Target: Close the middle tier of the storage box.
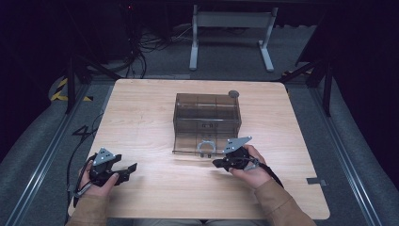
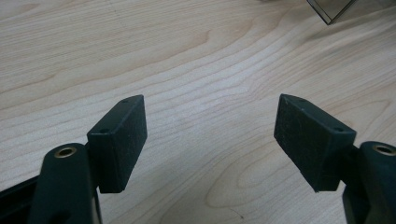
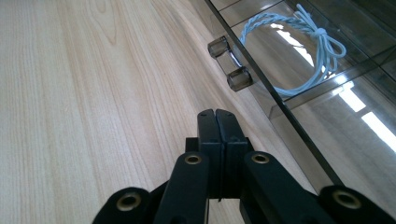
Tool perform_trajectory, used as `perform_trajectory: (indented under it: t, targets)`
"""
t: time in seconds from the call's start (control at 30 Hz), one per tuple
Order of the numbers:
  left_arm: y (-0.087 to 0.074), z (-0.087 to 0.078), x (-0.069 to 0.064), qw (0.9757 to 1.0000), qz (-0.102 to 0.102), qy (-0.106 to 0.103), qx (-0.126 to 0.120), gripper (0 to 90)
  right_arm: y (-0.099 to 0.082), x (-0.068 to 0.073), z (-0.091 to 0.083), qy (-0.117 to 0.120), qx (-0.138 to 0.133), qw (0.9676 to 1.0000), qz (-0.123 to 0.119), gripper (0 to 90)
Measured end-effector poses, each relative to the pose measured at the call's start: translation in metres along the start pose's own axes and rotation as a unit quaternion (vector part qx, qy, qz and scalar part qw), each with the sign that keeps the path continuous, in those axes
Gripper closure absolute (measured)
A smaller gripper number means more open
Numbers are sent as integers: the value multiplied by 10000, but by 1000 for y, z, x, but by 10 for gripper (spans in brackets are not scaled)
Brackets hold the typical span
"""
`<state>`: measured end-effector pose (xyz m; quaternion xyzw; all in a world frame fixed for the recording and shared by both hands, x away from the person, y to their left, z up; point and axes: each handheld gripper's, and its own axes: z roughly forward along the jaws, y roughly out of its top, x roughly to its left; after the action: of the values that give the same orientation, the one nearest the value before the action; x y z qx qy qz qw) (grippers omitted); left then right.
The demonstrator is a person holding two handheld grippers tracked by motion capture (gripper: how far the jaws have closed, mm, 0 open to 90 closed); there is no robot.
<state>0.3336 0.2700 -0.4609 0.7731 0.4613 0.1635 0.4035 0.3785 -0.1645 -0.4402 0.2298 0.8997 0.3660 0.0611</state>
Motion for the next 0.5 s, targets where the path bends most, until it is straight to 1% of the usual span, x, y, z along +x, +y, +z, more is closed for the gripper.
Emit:
perform_trajectory:
  t: [0.07, 0.13, 0.23, 0.27, 0.3, 0.4, 0.5]
  targets:
    - [-1, 0, 0, 10000, -16, 3, -6, 265, -1, -1, 1, -34, 17, 10000, -15, 900]
    - [-2, -1, 0, 10000, 10, 11, 1, 265, -2, -2, 1, -124, 58, 9999, -43, 900]
    - [-4, -3, 1, 10000, -15, 13, 19, 265, -4, -4, 3, -124, 58, 9999, -16, 900]
    - [-5, -4, 1, 10000, -6, 52, 5, 264, -3, -5, 3, -149, 59, 9999, -24, 900]
    - [-6, -5, 1, 10000, -38, 47, -1, 265, -4, -6, 4, -183, 64, 9998, -54, 900]
    - [-7, -7, 2, 10000, -55, 64, 11, 265, -5, -8, 5, -184, 85, 9998, -49, 900]
    - [-8, -9, 3, 9999, -89, 87, -24, 265, -5, -10, 5, -202, 91, 9997, -39, 900]
